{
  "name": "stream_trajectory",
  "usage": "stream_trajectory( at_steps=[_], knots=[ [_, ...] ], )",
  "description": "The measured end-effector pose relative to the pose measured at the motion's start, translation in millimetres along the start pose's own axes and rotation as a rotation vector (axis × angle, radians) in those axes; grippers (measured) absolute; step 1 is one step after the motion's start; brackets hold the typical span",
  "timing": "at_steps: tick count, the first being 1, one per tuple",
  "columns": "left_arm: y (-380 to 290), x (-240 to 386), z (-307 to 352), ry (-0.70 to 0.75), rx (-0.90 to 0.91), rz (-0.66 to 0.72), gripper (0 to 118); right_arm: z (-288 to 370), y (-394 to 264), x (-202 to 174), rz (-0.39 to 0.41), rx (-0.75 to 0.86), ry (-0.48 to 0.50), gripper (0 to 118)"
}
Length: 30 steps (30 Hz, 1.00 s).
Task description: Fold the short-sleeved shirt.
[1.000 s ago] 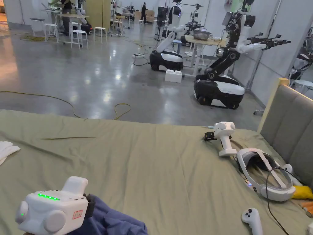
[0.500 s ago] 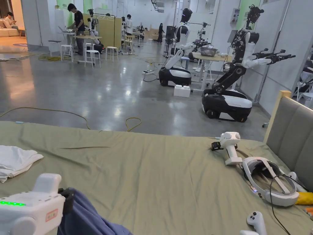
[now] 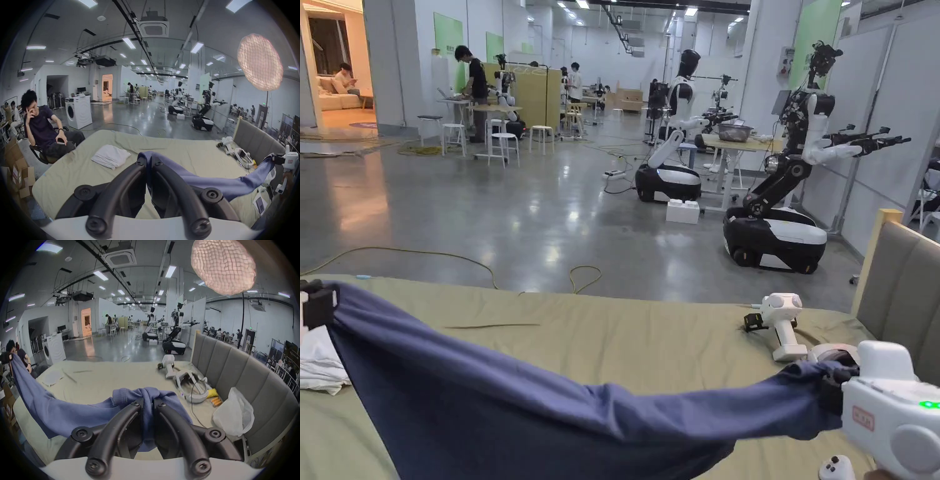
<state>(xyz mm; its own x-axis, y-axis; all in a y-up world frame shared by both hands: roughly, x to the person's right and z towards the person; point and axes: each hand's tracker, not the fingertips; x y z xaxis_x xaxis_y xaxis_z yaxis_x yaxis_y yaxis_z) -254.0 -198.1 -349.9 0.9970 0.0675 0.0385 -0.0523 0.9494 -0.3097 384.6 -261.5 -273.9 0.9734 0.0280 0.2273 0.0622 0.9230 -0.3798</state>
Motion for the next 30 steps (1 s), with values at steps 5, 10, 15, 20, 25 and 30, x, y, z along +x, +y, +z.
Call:
stream_trajectory(
  at_steps=[5,10,15,20,25,30],
  knots=[
    [29,-18,-4,0.032,0.014,0.016,6,0,51,-3,0.009,0.057,0.001,11],
    [49,-20,-18,0.052,0.016,0.028,6,-8,93,-20,0.050,0.109,-0.001,11],
    [70,-17,-33,0.061,0.031,0.028,6,-24,128,-28,0.059,0.138,-0.006,11],
    [86,-18,-44,0.058,0.050,0.039,6,-35,154,-31,0.053,0.172,-0.016,11],
    [67,-21,-50,0.051,0.037,0.053,6,-37,145,-30,0.055,0.187,-0.013,11],
    [4,-23,-58,0.033,-0.034,0.053,6,-44,94,-26,0.072,0.138,-0.016,11]
  ],
)
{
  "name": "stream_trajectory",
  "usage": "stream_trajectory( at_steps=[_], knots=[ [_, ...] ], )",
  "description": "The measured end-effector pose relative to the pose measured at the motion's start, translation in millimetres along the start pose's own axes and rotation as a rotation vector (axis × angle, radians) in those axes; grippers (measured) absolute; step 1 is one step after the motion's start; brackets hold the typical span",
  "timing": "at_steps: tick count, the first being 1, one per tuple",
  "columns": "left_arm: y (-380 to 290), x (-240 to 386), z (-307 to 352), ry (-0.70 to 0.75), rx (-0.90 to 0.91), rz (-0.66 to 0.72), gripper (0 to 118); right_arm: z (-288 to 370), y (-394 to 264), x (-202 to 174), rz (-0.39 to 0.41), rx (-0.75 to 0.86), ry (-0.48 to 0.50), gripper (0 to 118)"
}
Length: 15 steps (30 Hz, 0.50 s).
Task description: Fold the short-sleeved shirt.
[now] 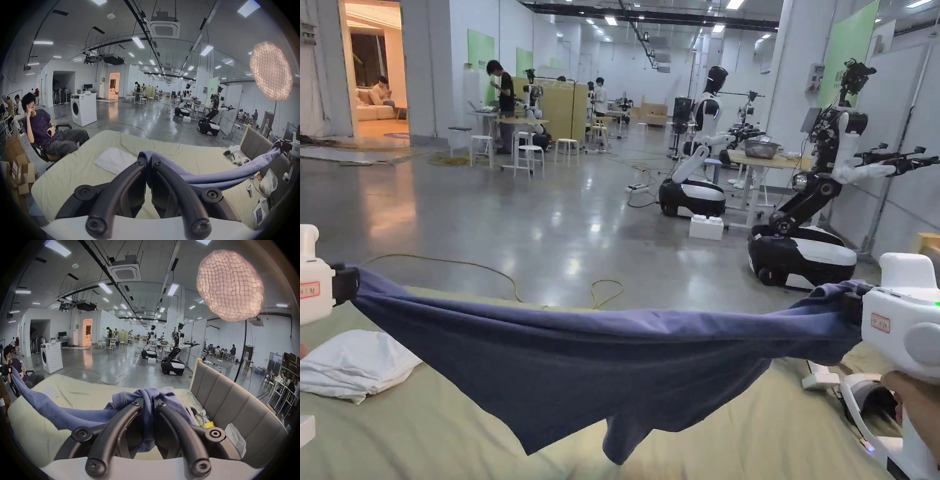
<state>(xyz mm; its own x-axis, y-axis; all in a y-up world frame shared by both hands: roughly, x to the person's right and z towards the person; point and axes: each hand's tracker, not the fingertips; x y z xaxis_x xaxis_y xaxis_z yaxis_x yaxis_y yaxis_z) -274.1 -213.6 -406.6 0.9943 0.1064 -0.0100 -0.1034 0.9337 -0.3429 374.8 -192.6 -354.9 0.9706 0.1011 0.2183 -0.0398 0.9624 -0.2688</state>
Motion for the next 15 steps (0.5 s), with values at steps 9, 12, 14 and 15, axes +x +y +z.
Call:
stream_trajectory(
  at_steps=[9,12,14,15],
  knots=[
    [-168,-15,10,0.003,-0.248,0.046,6,28,-153,5,0.030,-0.222,-0.007,11],
    [-212,-20,27,-0.003,-0.307,0.050,6,48,-204,6,0.029,-0.305,-0.018,11],
    [-235,-23,38,0.001,-0.334,0.053,6,57,-236,9,0.025,-0.339,-0.021,11],
    [-247,-25,45,0.004,-0.352,0.047,6,63,-251,8,0.034,-0.368,-0.026,11]
  ],
)
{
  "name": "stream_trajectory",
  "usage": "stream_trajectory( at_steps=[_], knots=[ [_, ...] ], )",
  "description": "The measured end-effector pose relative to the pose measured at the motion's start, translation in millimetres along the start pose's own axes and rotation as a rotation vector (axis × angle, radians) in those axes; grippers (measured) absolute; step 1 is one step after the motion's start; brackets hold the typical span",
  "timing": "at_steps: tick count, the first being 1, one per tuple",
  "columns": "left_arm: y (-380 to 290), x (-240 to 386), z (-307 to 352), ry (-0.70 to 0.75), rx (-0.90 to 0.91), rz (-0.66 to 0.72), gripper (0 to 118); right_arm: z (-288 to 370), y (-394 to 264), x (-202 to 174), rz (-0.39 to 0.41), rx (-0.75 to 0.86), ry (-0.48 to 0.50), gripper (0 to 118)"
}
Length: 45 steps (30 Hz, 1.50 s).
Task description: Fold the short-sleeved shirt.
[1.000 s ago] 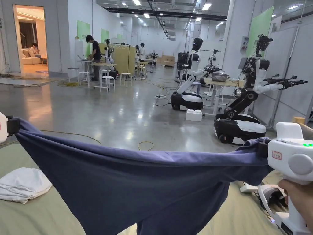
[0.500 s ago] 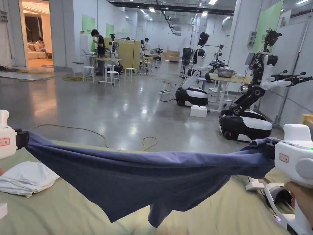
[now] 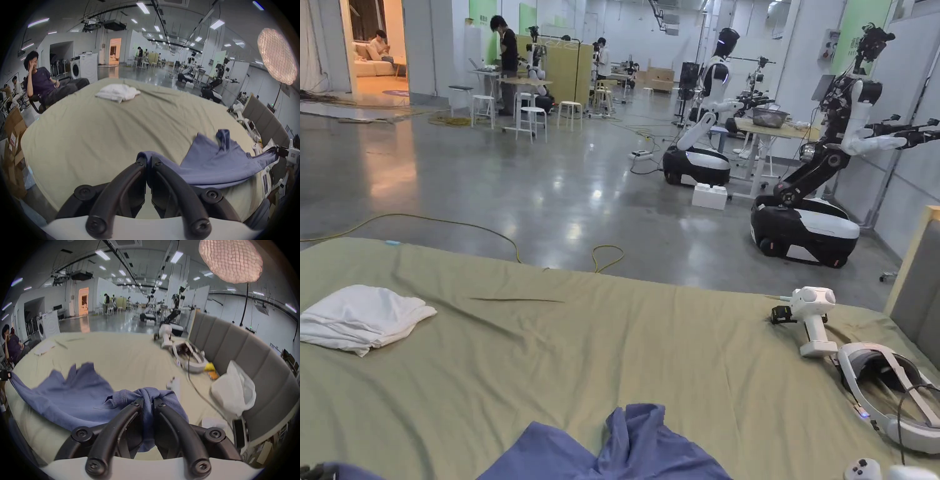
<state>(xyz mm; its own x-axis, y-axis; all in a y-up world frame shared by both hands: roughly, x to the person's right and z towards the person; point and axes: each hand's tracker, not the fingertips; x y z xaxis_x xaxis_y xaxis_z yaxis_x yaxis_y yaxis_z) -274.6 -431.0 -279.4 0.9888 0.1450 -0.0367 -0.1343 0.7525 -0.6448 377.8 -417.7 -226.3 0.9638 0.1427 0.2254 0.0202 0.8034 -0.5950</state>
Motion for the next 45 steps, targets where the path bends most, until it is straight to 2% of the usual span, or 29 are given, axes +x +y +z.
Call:
stream_trajectory(
  at_steps=[5,9,11,13,14,16,17,18,22,26,31,34,35,36,37,38,41,45],
  knots=[
    [-38,-7,4,0.020,-0.076,0.009,6,-1,-60,-3,-0.036,-0.110,-0.010,11],
    [-43,-8,1,0.038,-0.118,-0.001,7,16,-68,-14,-0.047,-0.151,-0.016,11],
    [-36,-6,6,0.038,-0.104,-0.012,13,26,-70,-24,-0.045,-0.151,-0.023,12],
    [-27,-2,13,0.062,-0.110,-0.026,18,34,-68,-30,-0.032,-0.136,-0.033,19],
    [-25,-1,17,0.071,-0.112,-0.029,25,23,-62,-23,-0.028,-0.128,-0.035,32],
    [-17,1,26,0.106,-0.084,-0.038,38,32,-53,-27,-0.021,-0.090,-0.047,67],
    [-17,3,30,0.111,-0.070,-0.041,49,37,-48,-28,-0.024,-0.065,-0.043,74],
    [-12,5,35,0.118,-0.053,-0.044,55,46,-40,-30,-0.020,-0.020,-0.030,74],
    [3,17,45,0.144,0.016,-0.055,56,58,-15,-40,0.006,0.089,-0.010,74],
    [16,37,50,0.049,0.098,-0.021,56,71,9,-56,-0.043,0.205,0.050,74],
    [29,88,63,-0.004,0.274,-0.084,55,85,36,-88,-0.082,0.361,0.047,67],
    [33,109,61,-0.015,0.387,-0.110,54,87,48,-104,-0.112,0.430,0.043,60],
    [35,116,63,-0.012,0.410,-0.118,53,88,51,-108,-0.118,0.457,0.052,54],
    [37,123,65,-0.026,0.437,-0.122,48,90,55,-110,-0.127,0.487,0.071,39],
    [36,129,64,-0.042,0.461,-0.127,40,91,58,-114,-0.125,0.501,0.062,17],
    [37,134,64,-0.039,0.466,-0.138,30,92,60,-119,-0.119,0.513,0.047,5],
    [40,148,61,-0.040,0.517,-0.201,6,93,66,-126,-0.114,0.551,0.050,0],
    [42,158,64,-0.059,0.529,-0.216,3,94,69,-130,-0.139,0.567,0.061,0]
  ],
)
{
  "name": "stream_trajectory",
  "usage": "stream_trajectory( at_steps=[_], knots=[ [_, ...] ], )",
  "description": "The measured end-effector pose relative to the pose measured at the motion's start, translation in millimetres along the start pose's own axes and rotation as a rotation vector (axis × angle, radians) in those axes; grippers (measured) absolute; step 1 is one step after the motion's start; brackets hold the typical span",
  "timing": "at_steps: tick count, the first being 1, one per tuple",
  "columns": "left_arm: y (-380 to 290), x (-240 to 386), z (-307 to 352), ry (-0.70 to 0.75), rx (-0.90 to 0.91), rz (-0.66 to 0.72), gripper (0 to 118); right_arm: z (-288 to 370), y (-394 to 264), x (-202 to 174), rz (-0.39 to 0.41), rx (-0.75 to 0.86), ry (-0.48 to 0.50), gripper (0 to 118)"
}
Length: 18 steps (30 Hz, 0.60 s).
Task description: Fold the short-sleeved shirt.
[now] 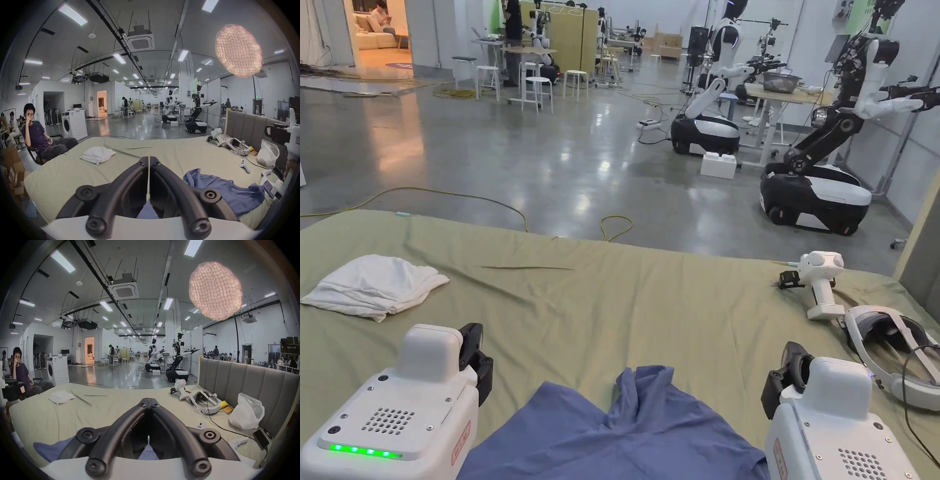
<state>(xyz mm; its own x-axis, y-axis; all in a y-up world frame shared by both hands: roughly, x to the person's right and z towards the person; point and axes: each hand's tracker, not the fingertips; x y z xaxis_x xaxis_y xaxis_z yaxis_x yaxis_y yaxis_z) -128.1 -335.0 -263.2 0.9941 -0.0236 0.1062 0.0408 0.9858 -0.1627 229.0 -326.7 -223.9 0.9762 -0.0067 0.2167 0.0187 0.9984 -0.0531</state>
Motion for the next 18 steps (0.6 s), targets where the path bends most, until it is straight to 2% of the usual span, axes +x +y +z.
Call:
stream_trajectory(
  at_steps=[4,9,15,18],
  knots=[
    [0,-6,1,-0.011,-0.042,0.016,3,-1,-1,-2,0.016,-0.002,0.008,0],
    [-24,-55,-6,0.015,-0.252,0.046,3,-9,-12,-1,0.026,-0.063,0.033,0],
    [-79,-140,-13,0.090,-0.542,0.218,3,-19,-34,3,0.034,-0.148,0.035,0],
    [-97,-157,-14,0.114,-0.671,0.293,3,-25,-42,1,0.019,-0.204,0.045,0]
  ],
)
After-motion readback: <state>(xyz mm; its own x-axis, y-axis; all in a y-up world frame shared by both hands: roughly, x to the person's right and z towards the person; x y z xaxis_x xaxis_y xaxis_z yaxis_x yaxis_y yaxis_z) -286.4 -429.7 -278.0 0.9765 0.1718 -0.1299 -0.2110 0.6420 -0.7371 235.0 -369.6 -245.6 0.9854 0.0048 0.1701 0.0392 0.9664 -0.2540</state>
